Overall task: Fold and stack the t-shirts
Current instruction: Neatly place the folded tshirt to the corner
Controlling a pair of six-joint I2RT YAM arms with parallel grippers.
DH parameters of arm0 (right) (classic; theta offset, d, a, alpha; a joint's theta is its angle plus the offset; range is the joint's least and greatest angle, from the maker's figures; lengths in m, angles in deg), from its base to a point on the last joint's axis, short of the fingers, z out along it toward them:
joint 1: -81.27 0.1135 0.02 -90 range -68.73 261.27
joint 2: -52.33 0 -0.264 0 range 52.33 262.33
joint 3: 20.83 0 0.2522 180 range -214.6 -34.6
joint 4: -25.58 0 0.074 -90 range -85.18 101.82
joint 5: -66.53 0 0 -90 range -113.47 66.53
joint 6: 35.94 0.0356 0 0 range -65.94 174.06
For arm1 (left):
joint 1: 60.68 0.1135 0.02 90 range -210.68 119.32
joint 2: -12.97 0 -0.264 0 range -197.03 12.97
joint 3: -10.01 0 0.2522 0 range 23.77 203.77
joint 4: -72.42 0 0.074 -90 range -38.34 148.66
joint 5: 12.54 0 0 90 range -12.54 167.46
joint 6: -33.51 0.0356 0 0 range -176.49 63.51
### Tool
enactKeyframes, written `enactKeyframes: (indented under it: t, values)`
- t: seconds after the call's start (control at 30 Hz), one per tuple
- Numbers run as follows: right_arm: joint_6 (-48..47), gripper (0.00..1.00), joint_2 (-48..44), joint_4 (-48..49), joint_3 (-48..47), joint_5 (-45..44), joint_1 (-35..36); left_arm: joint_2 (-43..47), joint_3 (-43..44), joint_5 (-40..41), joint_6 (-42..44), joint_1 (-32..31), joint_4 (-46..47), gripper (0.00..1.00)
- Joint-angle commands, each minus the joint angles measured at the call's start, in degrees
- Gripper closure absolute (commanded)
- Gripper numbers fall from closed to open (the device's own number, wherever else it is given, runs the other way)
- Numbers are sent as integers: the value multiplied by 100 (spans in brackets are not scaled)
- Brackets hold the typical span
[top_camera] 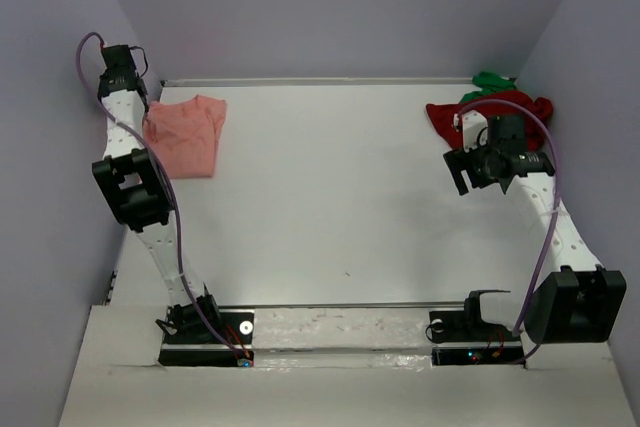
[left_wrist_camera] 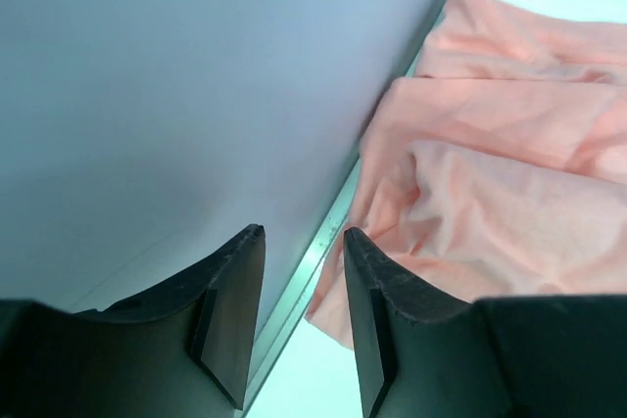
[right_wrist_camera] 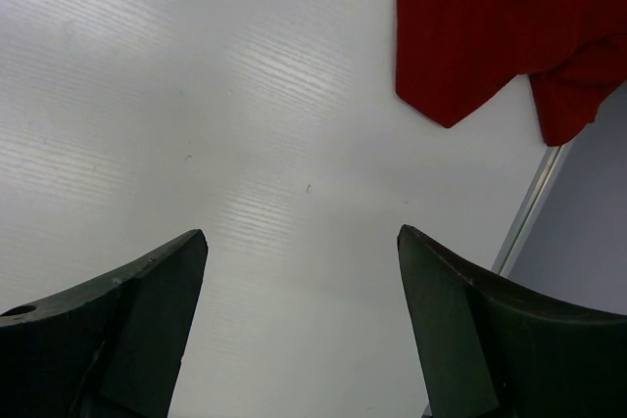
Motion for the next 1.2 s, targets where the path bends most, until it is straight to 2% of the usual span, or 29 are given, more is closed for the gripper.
enactKeyframes:
  t: [0.0,0.13,0.17,0.23,0.27,0.33,0.37,0.47,0.57,0.7,0.87,1.0,1.17]
  values:
    - [220,16,-288,354,108,-201,-36,989,-101,-681,89,0,-175,51]
    - [554,16,-297,512,266,-376,-36,2008,-1110,-2306,194,-9,10,59]
    - [729,16,-350,617,354,-525,-36,2497,-1670,-3006,377,0,115,62]
    - [844,16,-437,775,451,-623,-36,3088,-2392,-3582,589,-9,334,62]
    - [949,16,-560,828,573,-737,-36,3691,-3075,-3915,773,-35,553,62]
    - [1020,15,-779,1003,740,-825,-36,4614,-3807,-4032,827,-44,940,60]
    - [1029,15,-842,1048,915,-904,-36,4864,-4438,-4163,854,-44,1211,56]
    - [1135,15,-974,1224,1162,-1045,-36,5601,-5215,-4287,968,-44,1512,51]
    - [1144,16,-1027,1461,1567,-941,-36,5938,-6154,-4576,915,-53,1793,47]
    - [1267,14,-843,1470,1400,-975,-36,6316,-6990,-5611,933,-61,2267,30]
    - [1240,14,-439,1514,1383,-1125,-36,7070,-7774,-6106,941,-70,2761,24]
    - [1188,14,-385,1470,1374,-976,-36,7476,-8310,-6028,1126,-62,2971,19]
    - [1046,14,-544,1444,1445,-536,-36,7679,-8478,-5992,1091,-62,3148,15]
